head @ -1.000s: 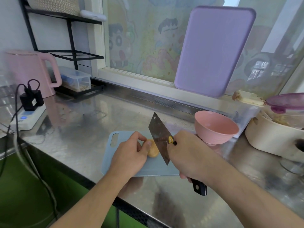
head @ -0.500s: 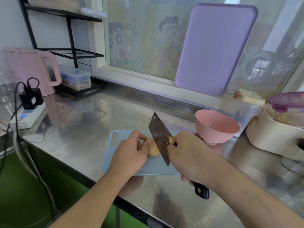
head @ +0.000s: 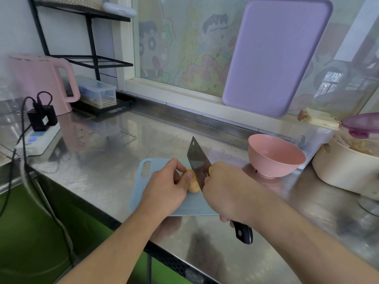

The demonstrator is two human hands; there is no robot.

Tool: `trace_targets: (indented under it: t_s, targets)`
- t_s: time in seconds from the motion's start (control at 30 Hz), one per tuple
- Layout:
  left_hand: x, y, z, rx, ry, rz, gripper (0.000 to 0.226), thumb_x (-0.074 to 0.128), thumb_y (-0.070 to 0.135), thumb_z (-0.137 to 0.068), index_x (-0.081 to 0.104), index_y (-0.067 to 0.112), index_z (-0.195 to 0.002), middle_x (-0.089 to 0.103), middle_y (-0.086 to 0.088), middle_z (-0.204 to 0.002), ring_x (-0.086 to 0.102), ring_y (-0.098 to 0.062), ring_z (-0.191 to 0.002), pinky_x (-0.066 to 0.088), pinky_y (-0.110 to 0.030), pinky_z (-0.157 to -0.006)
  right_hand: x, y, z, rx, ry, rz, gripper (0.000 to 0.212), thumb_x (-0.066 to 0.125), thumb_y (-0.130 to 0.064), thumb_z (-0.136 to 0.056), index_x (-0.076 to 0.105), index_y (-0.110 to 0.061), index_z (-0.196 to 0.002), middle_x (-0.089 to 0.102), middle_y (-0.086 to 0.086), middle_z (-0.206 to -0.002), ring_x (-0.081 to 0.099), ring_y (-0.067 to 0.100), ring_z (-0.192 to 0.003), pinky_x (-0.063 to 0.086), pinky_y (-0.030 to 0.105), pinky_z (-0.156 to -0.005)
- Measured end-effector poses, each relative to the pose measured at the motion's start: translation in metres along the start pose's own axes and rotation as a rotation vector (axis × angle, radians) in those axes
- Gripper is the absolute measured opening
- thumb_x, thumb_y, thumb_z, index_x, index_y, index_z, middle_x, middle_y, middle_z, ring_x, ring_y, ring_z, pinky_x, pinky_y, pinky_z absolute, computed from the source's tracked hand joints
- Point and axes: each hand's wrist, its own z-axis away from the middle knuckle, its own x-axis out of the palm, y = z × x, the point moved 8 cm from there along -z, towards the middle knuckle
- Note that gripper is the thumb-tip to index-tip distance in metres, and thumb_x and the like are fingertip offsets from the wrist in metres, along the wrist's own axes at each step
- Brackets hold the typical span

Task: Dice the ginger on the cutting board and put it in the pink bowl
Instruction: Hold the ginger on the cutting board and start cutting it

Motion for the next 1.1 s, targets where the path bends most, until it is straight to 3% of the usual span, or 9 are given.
trace_targets:
  t_s: [0.2,0.33,0.47,0.53,0.63,0.7,0.87,0.97,1.1]
  targets:
    - [0.000,-0.002,-0.001,0.003,-0.002,0.033,0.017,0.061,0.046,-0.100,0.059,0.032,-0.090,0.063,0.006,-0.068,0.057,-0.009,-0.063,0.051,-0.039,-0.066,0.013,-0.002,-0.022,-0.026,-0.016,-0.051,0.049,0.069,-0.010,-0.096,0.033,-0.007,-0.063,0.035,0.003,-0.067,0.028,0.015,-0.061,0.027,0.027,-0.051]
    - [0.000,-0.001,0.000,0.011,-0.005,0.037,0.016,0.061,0.046,-0.100,0.060,0.033,-0.091,0.061,0.006,-0.067,0.054,-0.008,-0.062,0.051,-0.040,-0.067,0.021,-0.001,-0.033,0.007,-0.026,-0.095,0.041,0.070,-0.005,-0.094,0.040,-0.008,-0.067,0.039,0.002,-0.065,0.038,0.012,-0.057,0.027,0.025,-0.047]
    - [0.000,-0.001,0.000,0.024,-0.011,0.051,0.016,0.061,0.045,-0.101,0.059,0.033,-0.090,0.061,0.006,-0.067,0.052,-0.008,-0.062,0.052,-0.041,-0.067,0.023,-0.006,-0.043,0.043,0.070,-0.283,0.013,0.072,-0.007,-0.092,0.062,0.001,-0.097,0.048,0.006,-0.078,0.036,0.016,-0.057,0.029,0.029,-0.048]
    - [0.001,-0.001,0.000,0.032,-0.013,0.053,0.014,0.062,0.044,-0.101,0.059,0.034,-0.090,0.061,0.005,-0.067,0.052,-0.008,-0.061,0.052,-0.040,-0.066,0.033,-0.005,-0.052,0.119,0.161,-0.510,0.017,0.065,-0.011,-0.097,0.067,-0.001,-0.111,0.050,0.003,-0.080,0.039,0.017,-0.060,0.035,0.031,-0.052]
    - [0.002,-0.002,0.000,0.038,-0.017,0.043,0.013,0.061,0.044,-0.101,0.058,0.036,-0.091,0.061,0.005,-0.065,0.053,-0.008,-0.060,0.051,-0.038,-0.064,0.044,0.004,-0.049,0.265,0.302,-0.808,0.012,0.051,-0.020,-0.103,0.059,-0.014,-0.096,0.042,-0.006,-0.071,0.036,0.009,-0.057,0.033,0.022,-0.054]
    - [0.004,-0.001,-0.001,0.040,-0.028,0.016,0.013,0.060,0.048,-0.101,0.058,0.038,-0.094,0.063,0.005,-0.067,0.057,-0.010,-0.062,0.051,-0.038,-0.063,0.054,0.006,-0.048,0.307,0.280,-0.876,0.011,0.049,-0.020,-0.102,0.052,-0.017,-0.092,0.041,-0.006,-0.071,0.035,0.008,-0.057,0.032,0.020,-0.054]
    - [0.005,-0.003,-0.003,0.031,-0.034,-0.006,0.007,0.058,0.049,-0.103,0.057,0.042,-0.105,0.065,0.006,-0.073,0.062,-0.012,-0.069,0.052,-0.035,-0.064,0.057,0.010,-0.047,0.298,0.243,-0.906,0.016,0.047,-0.017,-0.102,0.046,-0.016,-0.086,0.041,-0.004,-0.072,0.035,0.010,-0.058,0.033,0.020,-0.055]
    - [0.004,-0.004,-0.004,0.021,-0.030,-0.025,0.010,0.057,0.044,-0.103,0.060,0.041,-0.112,0.064,0.009,-0.075,0.061,-0.008,-0.072,0.045,-0.031,-0.064,0.058,0.013,-0.044,0.293,0.254,-0.933,0.011,0.045,-0.016,-0.103,0.049,-0.012,-0.094,0.041,-0.003,-0.073,0.036,0.010,-0.059,0.035,0.020,-0.056]
    - [0.001,-0.001,-0.005,0.040,-0.011,-0.067,0.014,0.056,0.040,-0.103,0.063,0.041,-0.116,0.062,0.014,-0.097,0.058,-0.002,-0.086,0.043,-0.026,-0.073,0.061,0.028,-0.033,0.343,0.260,-0.975,0.015,0.041,-0.019,-0.107,0.051,-0.010,-0.098,0.043,-0.001,-0.074,0.043,0.015,-0.061,0.038,0.023,-0.057]
